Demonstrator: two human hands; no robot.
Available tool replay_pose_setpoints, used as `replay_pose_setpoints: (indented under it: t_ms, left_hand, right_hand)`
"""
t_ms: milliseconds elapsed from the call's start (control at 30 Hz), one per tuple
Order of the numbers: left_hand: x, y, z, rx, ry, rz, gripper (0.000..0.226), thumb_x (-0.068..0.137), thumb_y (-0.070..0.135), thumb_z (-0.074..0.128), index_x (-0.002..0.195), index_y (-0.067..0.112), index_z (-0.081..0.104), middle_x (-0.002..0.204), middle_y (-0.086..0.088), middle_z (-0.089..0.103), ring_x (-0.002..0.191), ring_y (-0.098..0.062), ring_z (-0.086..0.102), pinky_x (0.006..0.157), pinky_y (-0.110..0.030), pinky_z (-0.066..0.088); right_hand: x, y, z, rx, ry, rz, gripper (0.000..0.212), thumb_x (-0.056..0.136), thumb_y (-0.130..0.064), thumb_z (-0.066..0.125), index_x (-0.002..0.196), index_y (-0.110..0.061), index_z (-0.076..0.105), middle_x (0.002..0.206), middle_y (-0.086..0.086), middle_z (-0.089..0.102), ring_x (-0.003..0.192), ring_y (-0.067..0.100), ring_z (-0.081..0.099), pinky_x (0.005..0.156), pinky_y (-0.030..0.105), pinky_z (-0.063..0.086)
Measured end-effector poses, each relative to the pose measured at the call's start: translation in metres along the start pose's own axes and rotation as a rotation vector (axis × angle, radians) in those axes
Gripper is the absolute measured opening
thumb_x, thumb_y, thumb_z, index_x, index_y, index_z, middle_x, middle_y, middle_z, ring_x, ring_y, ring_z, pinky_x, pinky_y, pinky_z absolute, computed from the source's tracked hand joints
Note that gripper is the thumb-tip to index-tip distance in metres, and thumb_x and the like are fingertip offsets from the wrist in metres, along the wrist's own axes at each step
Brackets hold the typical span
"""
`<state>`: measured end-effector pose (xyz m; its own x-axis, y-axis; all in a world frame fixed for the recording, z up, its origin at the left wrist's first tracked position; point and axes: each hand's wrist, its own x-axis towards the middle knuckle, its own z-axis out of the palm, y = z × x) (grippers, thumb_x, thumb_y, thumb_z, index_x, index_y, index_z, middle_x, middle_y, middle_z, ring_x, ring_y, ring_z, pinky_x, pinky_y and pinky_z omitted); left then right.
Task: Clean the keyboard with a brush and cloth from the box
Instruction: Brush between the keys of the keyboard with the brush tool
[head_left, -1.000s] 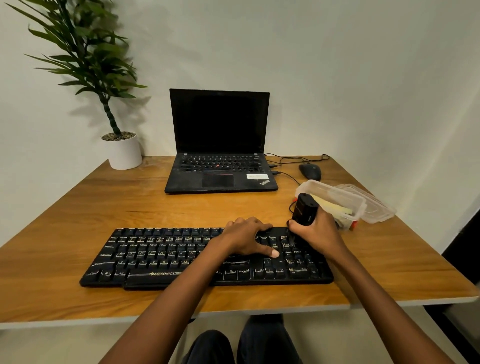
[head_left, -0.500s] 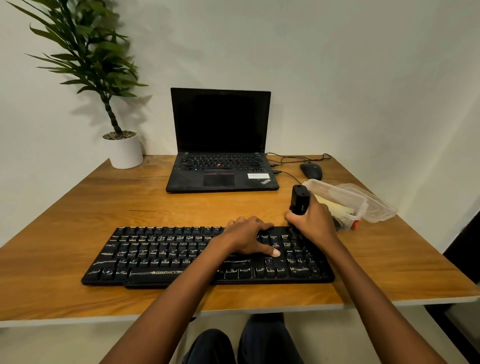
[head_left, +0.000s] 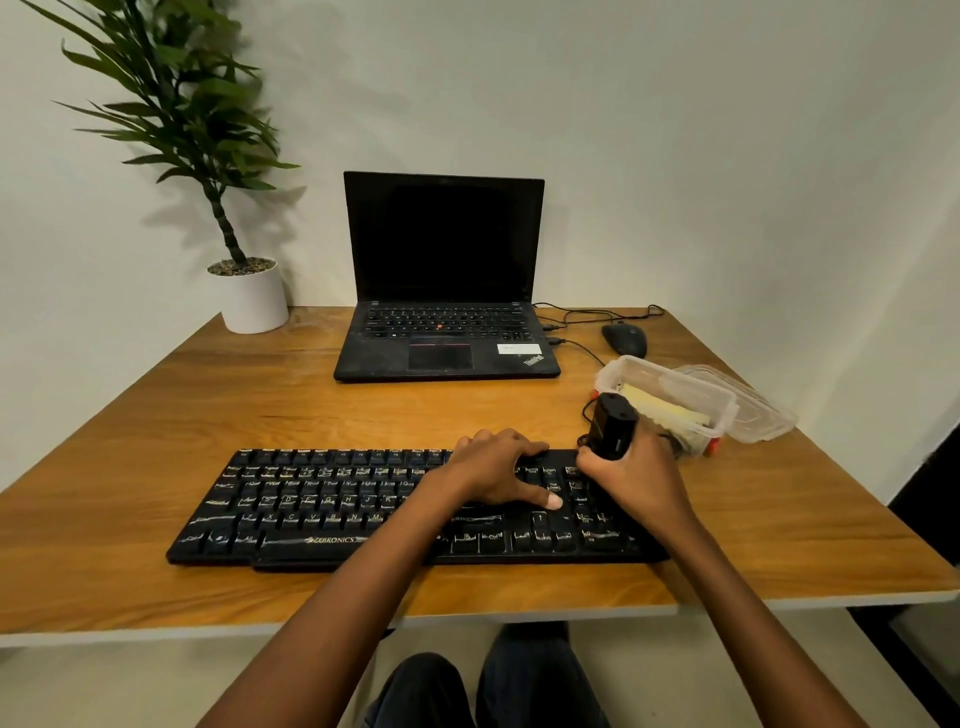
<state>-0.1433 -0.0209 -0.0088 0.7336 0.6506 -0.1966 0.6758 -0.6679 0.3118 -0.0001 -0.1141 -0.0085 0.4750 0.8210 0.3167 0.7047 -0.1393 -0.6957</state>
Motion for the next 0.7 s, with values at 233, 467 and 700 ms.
replay_pose_setpoints:
  t_ms: [233,467,700]
  left_hand:
    - [-0.001,0.0,0.0,-0.013,-0.002,0.0,0.081,0.081,0.058,0.059,0.148,0.03,0.023,0.151,0.002,0.029,0.134,-0.026,0.027,0.106,-0.041,0.023]
    - [0.001,-0.001,0.0,-0.017,-0.006,-0.001,0.081,0.081,0.058,0.059,0.148,0.03,0.024,0.151,0.0,0.03,0.134,-0.026,0.027,0.107,-0.042,0.022]
    - [0.001,0.0,0.001,-0.004,0.003,-0.001,0.081,0.081,0.058,0.059,0.148,0.03,0.024,0.152,0.002,0.029,0.135,-0.026,0.027,0.108,-0.043,0.022]
  right_hand:
    - [0.008,-0.006,0.0,-0.062,0.053,-0.001,0.03,0.075,-0.025,0.067,0.098,-0.015,0.05,0.084,-0.001,0.056,0.08,0.018,0.05,0.068,0.028,0.036]
    - [-0.002,0.007,-0.016,0.046,-0.069,0.026,0.026,0.075,-0.02,0.071,0.094,-0.012,0.055,0.08,-0.005,0.057,0.081,0.017,0.057,0.069,0.028,0.044]
    - [-0.01,0.003,-0.011,0.025,-0.06,0.008,0.026,0.075,-0.021,0.072,0.09,-0.016,0.051,0.077,-0.006,0.055,0.076,0.014,0.054,0.072,0.03,0.046]
